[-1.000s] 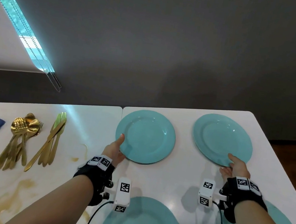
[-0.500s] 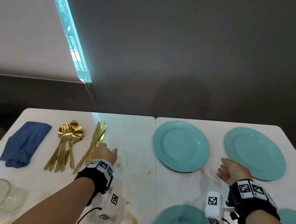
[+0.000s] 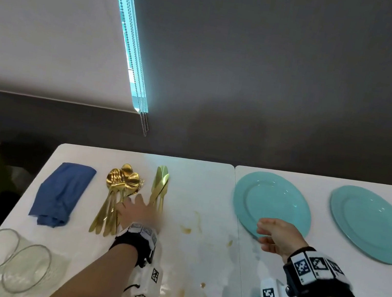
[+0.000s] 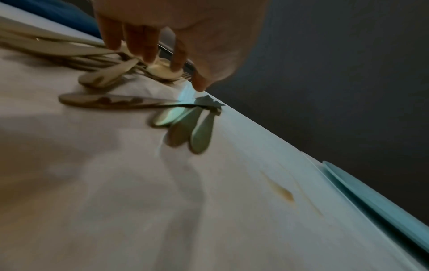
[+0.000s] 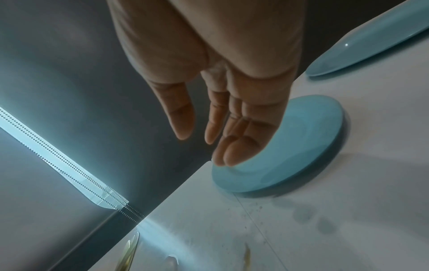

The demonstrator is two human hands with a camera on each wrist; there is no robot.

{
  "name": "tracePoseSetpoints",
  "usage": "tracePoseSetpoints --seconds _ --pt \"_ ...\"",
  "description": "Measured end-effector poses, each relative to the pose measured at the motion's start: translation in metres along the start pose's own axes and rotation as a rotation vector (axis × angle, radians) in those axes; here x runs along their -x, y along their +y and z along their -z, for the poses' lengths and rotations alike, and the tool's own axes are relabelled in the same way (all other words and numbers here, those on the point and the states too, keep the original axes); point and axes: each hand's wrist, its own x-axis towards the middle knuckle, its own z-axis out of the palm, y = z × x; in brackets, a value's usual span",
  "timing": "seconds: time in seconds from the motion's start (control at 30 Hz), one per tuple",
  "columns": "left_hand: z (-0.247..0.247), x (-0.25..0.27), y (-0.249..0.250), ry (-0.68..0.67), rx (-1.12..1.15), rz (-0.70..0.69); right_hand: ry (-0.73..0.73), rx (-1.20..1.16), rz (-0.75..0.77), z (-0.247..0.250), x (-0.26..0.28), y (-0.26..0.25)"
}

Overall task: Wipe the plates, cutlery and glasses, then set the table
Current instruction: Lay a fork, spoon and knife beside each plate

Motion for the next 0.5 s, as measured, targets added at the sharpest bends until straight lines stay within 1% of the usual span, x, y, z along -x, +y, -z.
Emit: tracePoseSetpoints --seconds 0.1,0.2,0.4,0.5 --pt "0.016 -0.01 -0.01 0.053 0.055 0.179 -0.007 0.024 0.004 -0.008 0.001 -0.003" --pt "0.019 -0.032 -0.028 -0.014 0.021 0.285 -0.011 0.036 0.005 -0.014 0.001 -0.005" --pt "0.02 -0.05 -0.045 -0.039 -0.029 0.178 -0.02 0.06 -0.01 -0.023 -0.004 0.0" --pt "0.023 -0.055 -0.046 -0.06 0.002 0.129 -0.035 0.066 -0.019 -0.026 -0.004 0.001"
